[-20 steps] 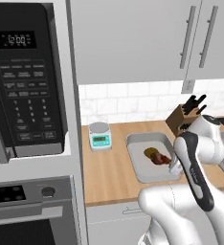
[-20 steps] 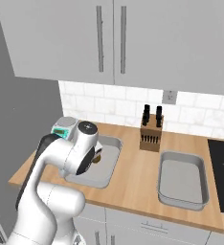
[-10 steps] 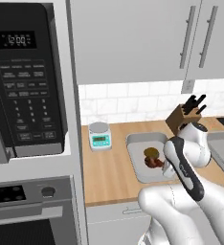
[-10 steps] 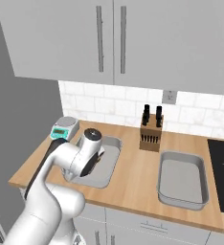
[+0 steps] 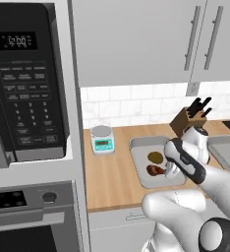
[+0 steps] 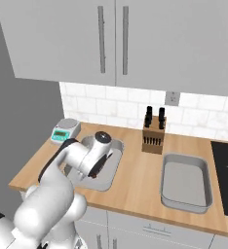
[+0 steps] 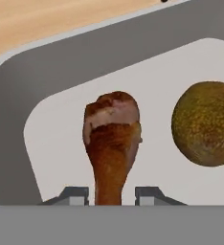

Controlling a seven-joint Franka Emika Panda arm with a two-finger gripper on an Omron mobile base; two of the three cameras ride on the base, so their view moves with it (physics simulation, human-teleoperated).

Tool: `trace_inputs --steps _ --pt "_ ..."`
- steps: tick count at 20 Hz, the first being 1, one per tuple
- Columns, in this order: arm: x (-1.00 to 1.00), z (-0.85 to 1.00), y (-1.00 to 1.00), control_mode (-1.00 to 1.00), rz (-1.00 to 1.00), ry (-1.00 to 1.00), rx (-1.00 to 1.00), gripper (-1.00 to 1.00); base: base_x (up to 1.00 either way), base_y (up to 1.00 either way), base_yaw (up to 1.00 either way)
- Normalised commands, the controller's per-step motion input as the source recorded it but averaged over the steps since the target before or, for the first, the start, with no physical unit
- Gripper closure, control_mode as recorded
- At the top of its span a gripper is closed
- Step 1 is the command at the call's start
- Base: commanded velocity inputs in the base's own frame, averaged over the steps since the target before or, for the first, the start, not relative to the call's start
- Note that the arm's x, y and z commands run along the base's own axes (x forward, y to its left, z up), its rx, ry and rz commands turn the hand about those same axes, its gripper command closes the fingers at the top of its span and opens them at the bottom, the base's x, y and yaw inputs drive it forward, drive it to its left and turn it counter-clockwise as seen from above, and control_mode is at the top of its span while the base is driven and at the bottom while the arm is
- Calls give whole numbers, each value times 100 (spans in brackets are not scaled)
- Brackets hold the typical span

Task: Place one avocado and one chicken drumstick in each tupperware on the nearby counter, to pack two identical lunches.

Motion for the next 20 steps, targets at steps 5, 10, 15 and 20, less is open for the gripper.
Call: trace_inputs --steps 5,10,15,20 --pt "3 3 0 -100 1 -1 0 -100 0 0 0" --pt "-54 60 1 -100 -7 -19 0 -100 0 0 0" --pt "-48 83 29 -100 -42 -26 -4 -100 0 0 0" --pt "-53 56 70 -100 -38 -20 -9 -100 0 0 0"
